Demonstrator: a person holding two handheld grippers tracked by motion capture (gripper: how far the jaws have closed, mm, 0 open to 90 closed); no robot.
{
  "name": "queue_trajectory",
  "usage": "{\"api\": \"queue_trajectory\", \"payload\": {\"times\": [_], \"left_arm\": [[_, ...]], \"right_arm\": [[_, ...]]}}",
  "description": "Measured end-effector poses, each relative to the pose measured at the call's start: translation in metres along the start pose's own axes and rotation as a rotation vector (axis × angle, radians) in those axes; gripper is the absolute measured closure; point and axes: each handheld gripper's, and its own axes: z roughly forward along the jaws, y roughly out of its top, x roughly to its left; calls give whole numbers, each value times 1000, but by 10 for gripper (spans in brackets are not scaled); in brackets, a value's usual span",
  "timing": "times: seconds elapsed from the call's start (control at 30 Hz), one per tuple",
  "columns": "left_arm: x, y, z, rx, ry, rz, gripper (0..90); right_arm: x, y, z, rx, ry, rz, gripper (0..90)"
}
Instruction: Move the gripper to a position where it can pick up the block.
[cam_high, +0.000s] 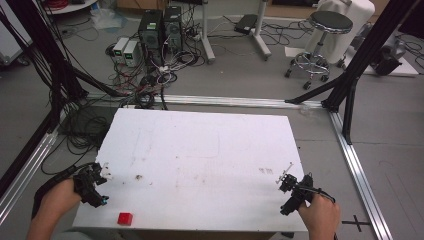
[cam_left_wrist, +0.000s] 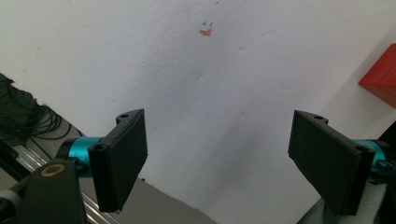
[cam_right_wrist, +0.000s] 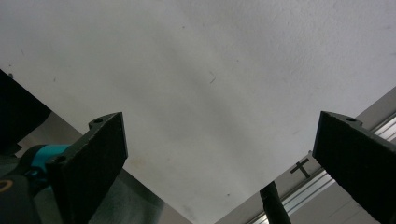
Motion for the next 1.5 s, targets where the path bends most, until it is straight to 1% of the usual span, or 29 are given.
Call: {"api": "queue_trajectory", "payload": {"times": [0.2, 0.27, 0.37, 0.4, 0.43, 0.47, 0.5, 0.6, 0.67, 0.73, 0.77, 0.83, 0.97, 1.07, 1.1, 1.17, 1.3, 1.33, 1.37, 1.5], "left_arm": [[0, 1, -1, -7, 4, 12, 201], [-1, 0, -1, -13, -3, 12, 201], [0, 0, -1, -18, -3, 37, 201], [-1, -1, 0, -28, 3, 58, 200], [-1, -2, 1, -33, 5, 65, 200], [-1, -2, 1, -28, 0, 75, 199], [-1, -3, 2, -36, 0, 77, 198], [-1, -3, 2, -34, 0, 101, 198], [-2, -3, 3, -42, 5, 115, 198], [-3, -4, 4, -49, 1, 128, 198], [-3, -4, 3, -50, 2, 140, 199], [-3, -4, 4, -53, -2, 167, 199], [-5, -4, 6, -53, -8, 185, 199], [-6, -4, 6, -58, -10, 224, 199], [-7, -4, 6, -68, -13, 229, 199], [-8, -4, 4, -74, -10, 262, 199], [-10, -5, 2, -94, -13, 315, 199], [-11, -5, 1, -93, -15, 328, 199], [-11, -5, 1, -95, -17, 348, 199], [-15, -5, -1, -102, -36, 380, 199]], "right_arm": [[1, -1, -1, -2, 2, -1, 24], [1, -2, 0, -3, 3, 3, 23], [0, -2, -1, -3, 3, 1, 24], [1, -2, -1, -6, 1, 6, 23], [1, -2, -2, -8, -3, 4, 24], [1, -2, -2, -7, -5, 3, 24], [1, -2, -2, -4, -4, 3, 24], [1, -2, -2, -7, -1, 0, 23], [1, -1, -2, -5, -3, -2, 23], [1, -1, -1, -7, 1, -1, 24], [1, -1, 0, 0, 1, -2, 23], [1, -2, 0, -2, 4, -1, 23], [1, -2, -1, -2, -3, 0, 24], [1, -2, -2, -9, 0, 1, 23], [1, -1, -2, -7, -5, -1, 24], [2, -1, -2, -4, -1, -4, 24], [2, -1, -2, -8, 0, -2, 24], [2, -1, -2, -8, 1, -3, 23], [2, -1, -2, -9, 1, -1, 24], [2, 0, -2, -9, -1, 0, 24]]}}
